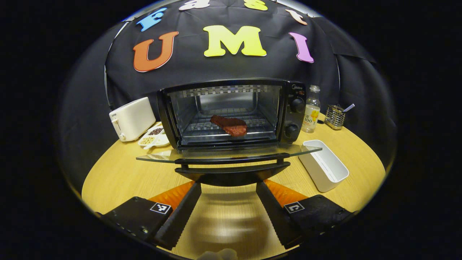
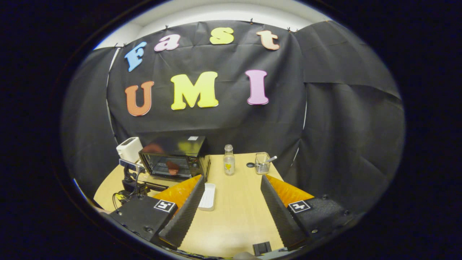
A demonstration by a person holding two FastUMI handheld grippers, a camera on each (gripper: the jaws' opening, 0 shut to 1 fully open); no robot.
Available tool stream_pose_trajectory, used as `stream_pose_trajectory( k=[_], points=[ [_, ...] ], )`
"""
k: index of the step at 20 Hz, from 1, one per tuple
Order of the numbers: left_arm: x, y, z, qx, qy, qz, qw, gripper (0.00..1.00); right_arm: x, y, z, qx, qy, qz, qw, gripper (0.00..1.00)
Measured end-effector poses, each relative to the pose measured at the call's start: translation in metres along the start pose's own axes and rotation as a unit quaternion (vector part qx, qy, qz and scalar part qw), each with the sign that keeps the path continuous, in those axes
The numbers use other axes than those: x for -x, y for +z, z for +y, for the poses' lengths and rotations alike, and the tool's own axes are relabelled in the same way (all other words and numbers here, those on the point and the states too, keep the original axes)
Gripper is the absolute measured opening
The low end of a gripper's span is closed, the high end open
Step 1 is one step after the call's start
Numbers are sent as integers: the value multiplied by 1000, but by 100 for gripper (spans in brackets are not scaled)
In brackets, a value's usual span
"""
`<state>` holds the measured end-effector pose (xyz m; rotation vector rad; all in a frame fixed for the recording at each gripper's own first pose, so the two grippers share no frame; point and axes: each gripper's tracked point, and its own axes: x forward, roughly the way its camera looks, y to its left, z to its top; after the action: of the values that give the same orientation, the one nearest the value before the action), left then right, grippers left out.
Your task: Open the electric oven with the left hand, put the food in, and close the electric oven.
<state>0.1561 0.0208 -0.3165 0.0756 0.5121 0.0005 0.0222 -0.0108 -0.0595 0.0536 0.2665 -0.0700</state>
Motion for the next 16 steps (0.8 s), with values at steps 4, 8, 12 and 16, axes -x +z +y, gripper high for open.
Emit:
stream_pose_trajectory(
  k=[4, 8, 12, 16],
  points=[
    [-6, 38, 3, -11, -4, -22, 1000, 97, 4, -1, -16, -20, -19, -7, 1000, 98],
    [-16, 74, 9, -6, -4, -51, 999, 98, 9, -7, -21, -27, -25, 3, 999, 99],
    [-13, 75, 9, 6, -5, -60, 998, 98, 13, -1, -25, -22, -35, 3, 999, 99],
    [13, 59, 2, 11, -4, -54, 998, 98, 20, 8, -23, -1, -28, -12, 1000, 99]
  ],
)
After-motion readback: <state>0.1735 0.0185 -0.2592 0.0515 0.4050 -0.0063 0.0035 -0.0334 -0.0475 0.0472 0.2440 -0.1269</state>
